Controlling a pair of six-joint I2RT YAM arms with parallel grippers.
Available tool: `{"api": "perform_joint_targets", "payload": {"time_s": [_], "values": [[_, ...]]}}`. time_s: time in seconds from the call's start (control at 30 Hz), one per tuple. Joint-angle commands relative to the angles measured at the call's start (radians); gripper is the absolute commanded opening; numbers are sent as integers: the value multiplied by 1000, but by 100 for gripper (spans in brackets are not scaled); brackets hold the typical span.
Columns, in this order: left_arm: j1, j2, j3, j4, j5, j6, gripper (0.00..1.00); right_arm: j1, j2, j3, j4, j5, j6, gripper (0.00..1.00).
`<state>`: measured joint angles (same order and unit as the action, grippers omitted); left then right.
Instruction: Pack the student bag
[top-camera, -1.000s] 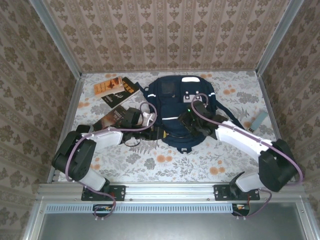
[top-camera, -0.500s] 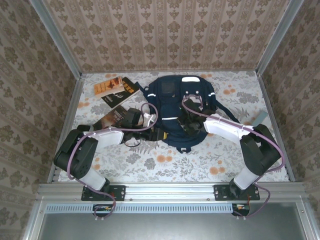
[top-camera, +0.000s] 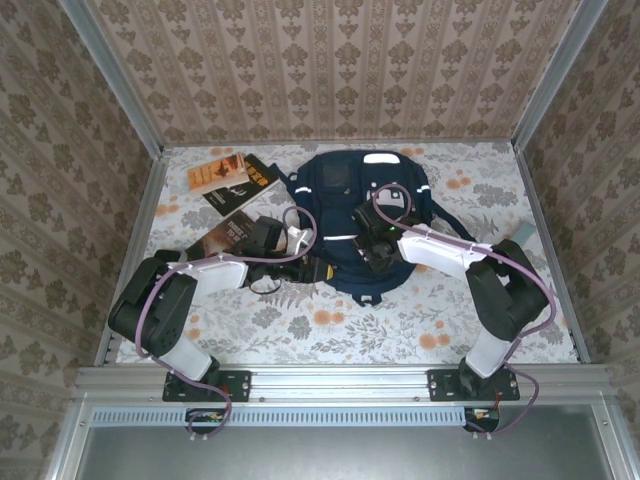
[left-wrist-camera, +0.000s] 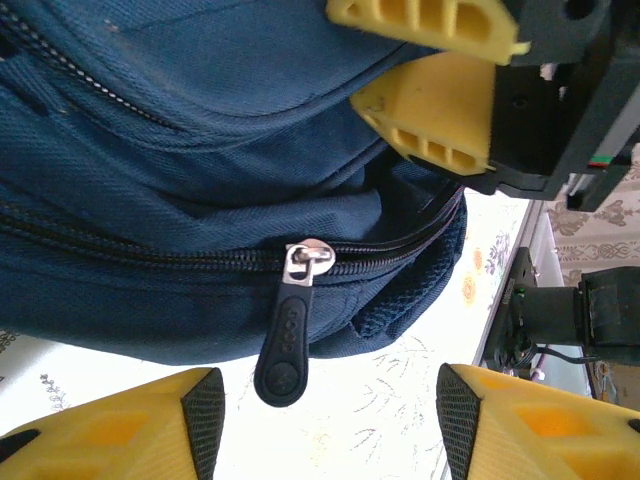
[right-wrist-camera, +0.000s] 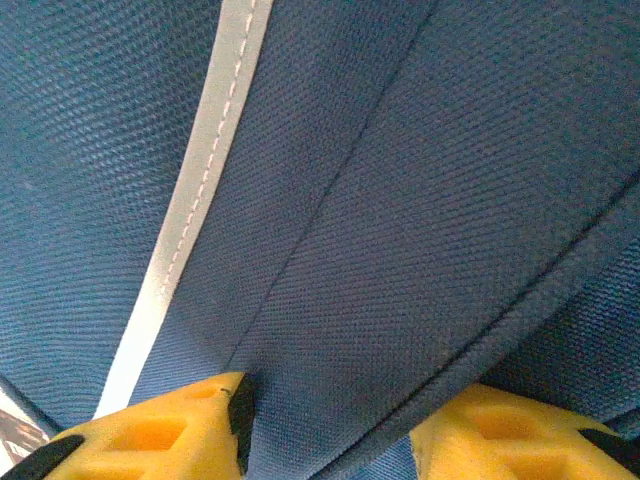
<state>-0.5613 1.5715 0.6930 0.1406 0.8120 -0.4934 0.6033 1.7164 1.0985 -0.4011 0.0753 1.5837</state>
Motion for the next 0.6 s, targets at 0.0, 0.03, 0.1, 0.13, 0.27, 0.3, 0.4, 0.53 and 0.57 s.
{"api": "perform_joint_targets", "payload": {"time_s": [0.0, 0.03, 0.1, 0.13, 0.27, 0.3, 0.4, 0.53, 0.57], "values": [[6, 12, 7, -6, 14, 26, 60, 8, 6, 30, 30, -6, 7, 35], [6, 15, 9, -6, 12, 23, 60, 8, -5, 26, 31, 6, 5, 29], [6, 22, 13, -4, 12, 17, 59, 8, -29, 17, 47, 15, -7, 19], [6, 22, 15, -3, 10, 14, 59, 7, -43, 14, 56, 18, -18, 14], [14, 22, 17, 31, 11, -24, 57, 7, -96, -1, 80, 16, -61, 4], [15, 21, 16, 44, 20, -44, 57, 7, -115, -14, 91, 14, -66, 3], [11, 36, 24, 93, 86, -105, 58, 8, -160, -47, 124, 6, -81, 1], [8, 29, 4, 148, 96, -151, 58, 6, -195, -57, 136, -15, -116, 0], [6, 21, 1, 145, 84, -150, 58, 6, -201, -57, 134, -20, -124, 0]]}}
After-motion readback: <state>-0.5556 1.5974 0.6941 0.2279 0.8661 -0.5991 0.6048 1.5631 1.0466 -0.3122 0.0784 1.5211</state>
